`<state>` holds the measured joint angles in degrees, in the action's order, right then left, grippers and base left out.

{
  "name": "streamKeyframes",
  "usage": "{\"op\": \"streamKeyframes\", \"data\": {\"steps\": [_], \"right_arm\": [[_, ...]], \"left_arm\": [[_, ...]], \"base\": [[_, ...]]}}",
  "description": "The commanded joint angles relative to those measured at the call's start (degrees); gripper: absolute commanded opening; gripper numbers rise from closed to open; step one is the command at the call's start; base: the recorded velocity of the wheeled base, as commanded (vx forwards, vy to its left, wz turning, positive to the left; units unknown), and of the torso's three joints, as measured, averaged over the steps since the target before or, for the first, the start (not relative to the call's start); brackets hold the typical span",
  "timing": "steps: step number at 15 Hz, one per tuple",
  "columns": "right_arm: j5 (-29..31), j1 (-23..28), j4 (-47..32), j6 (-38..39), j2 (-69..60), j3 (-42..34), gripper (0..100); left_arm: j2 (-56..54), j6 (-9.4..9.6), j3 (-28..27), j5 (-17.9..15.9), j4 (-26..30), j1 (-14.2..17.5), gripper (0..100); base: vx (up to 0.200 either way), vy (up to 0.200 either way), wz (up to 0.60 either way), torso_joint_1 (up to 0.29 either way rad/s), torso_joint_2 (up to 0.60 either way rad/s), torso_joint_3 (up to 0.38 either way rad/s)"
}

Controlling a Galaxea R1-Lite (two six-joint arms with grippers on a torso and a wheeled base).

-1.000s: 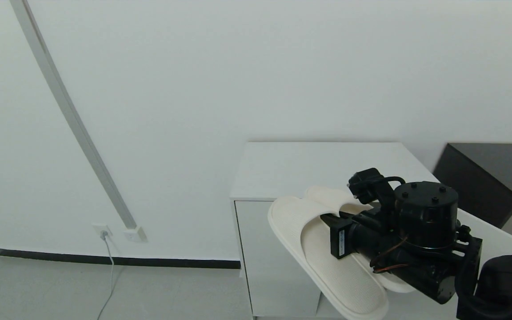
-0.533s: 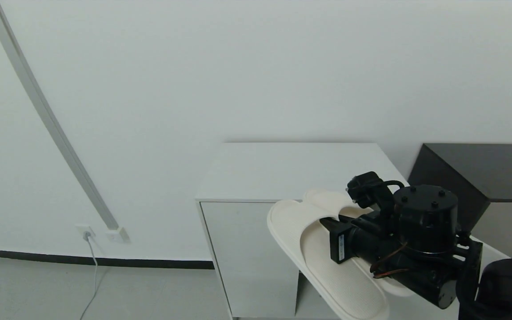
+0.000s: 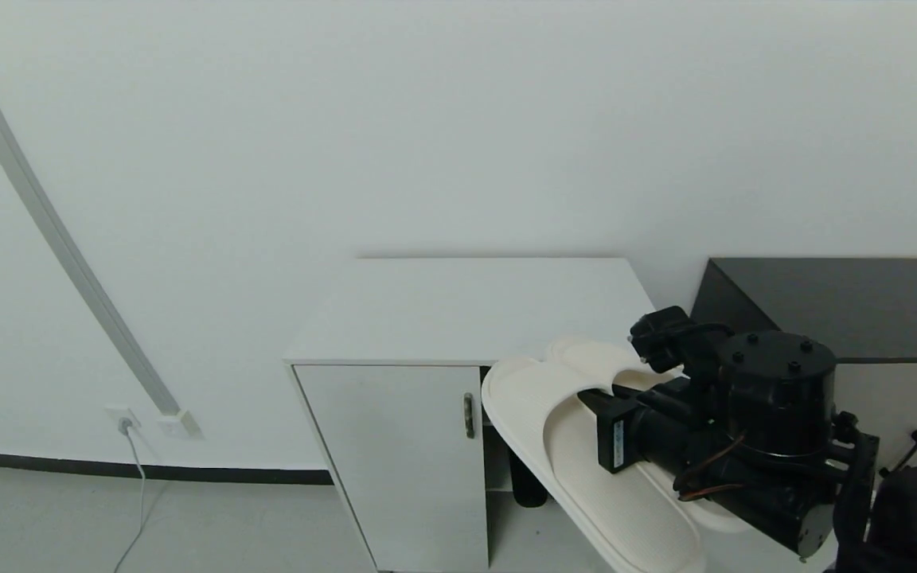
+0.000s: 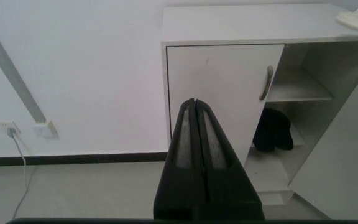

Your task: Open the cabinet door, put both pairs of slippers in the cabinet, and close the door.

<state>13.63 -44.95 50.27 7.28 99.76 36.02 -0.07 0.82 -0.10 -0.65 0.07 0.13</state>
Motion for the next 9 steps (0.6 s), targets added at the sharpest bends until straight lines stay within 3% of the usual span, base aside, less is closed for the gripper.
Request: {"op": "streamKeyframes", "data": {"steps": [1,9], "right_arm": [[0.0,-0.1,0.0,0.0,-0.4,-0.1,0],[-0.1,-0.8,0.8,-0.2,-2.4,-1.7,0]], "left_arm": [[0.1,-0.03,0.0,0.0,0.0,0.0,0],[0.1,-0.11,0.0,0.0,0.0,0.0,0]], "base": [[0.000,0.000,0.00,0.000,0.00,0.000],[0.000,0.000,0.00,0.000,0.00,0.000]]}}
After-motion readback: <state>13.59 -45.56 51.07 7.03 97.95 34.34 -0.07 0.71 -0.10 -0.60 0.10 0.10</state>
